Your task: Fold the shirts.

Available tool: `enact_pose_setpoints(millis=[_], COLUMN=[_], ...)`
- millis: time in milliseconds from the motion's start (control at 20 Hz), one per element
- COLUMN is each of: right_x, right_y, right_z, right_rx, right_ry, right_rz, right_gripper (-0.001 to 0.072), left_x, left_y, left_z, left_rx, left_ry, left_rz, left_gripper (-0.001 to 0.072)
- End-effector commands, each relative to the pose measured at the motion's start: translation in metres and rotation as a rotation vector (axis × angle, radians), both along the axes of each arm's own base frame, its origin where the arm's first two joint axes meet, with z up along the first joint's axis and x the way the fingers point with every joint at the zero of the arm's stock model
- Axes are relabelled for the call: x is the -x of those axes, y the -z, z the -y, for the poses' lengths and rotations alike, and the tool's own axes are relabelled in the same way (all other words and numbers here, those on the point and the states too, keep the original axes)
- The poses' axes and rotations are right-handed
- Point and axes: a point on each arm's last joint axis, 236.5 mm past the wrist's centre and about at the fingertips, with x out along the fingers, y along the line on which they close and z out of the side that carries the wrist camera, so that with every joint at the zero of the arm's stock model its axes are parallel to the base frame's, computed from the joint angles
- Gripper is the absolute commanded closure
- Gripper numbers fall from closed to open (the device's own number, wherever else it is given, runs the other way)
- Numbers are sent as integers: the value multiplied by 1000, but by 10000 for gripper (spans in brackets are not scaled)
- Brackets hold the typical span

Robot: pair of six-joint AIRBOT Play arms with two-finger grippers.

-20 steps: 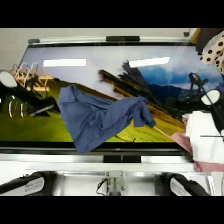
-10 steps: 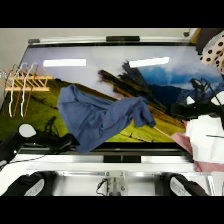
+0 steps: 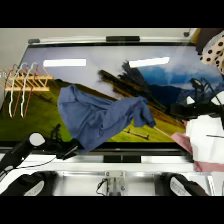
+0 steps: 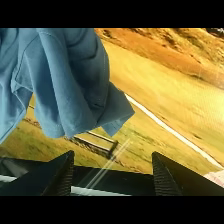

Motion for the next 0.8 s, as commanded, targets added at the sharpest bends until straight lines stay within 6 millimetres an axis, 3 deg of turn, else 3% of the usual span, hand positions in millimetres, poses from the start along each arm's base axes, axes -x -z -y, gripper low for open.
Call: enact_pose_setpoints(millis=[0,50,100,150,250,300,350,600,750], right_x=[-1,-1,0,0,2,6,9,8,7], right_y=[-1,-1,-1,-1,3,10,22,79,90], right_z=[0,0,0,0,-2,-5,-12,-47,-76], right_rx=[1,1,0,0,1,13,21,17,-11], right_ry=[1,1,1,1,-8,-38,-80,-208,-337], right_rz=[3,3,2,2,-9,-19,-29,-123,-102], right_gripper=[113,113,113,113,112,103,20,20,20], left_x=[-13,-15,-17,-20,-23,-24,-24,-15,-20], left_y=[15,19,23,24,22,21,20,4,-8], left_z=[6,7,6,6,5,6,7,12,13], left_rx=[-42,-50,-57,-60,-59,-58,-56,-28,-14], left_ry=[-49,-68,-88,-95,-95,-89,-84,30,32], left_rz=[36,32,26,34,47,53,53,85,134], left_gripper=[114,151,374,512,674,672,673,672,672])
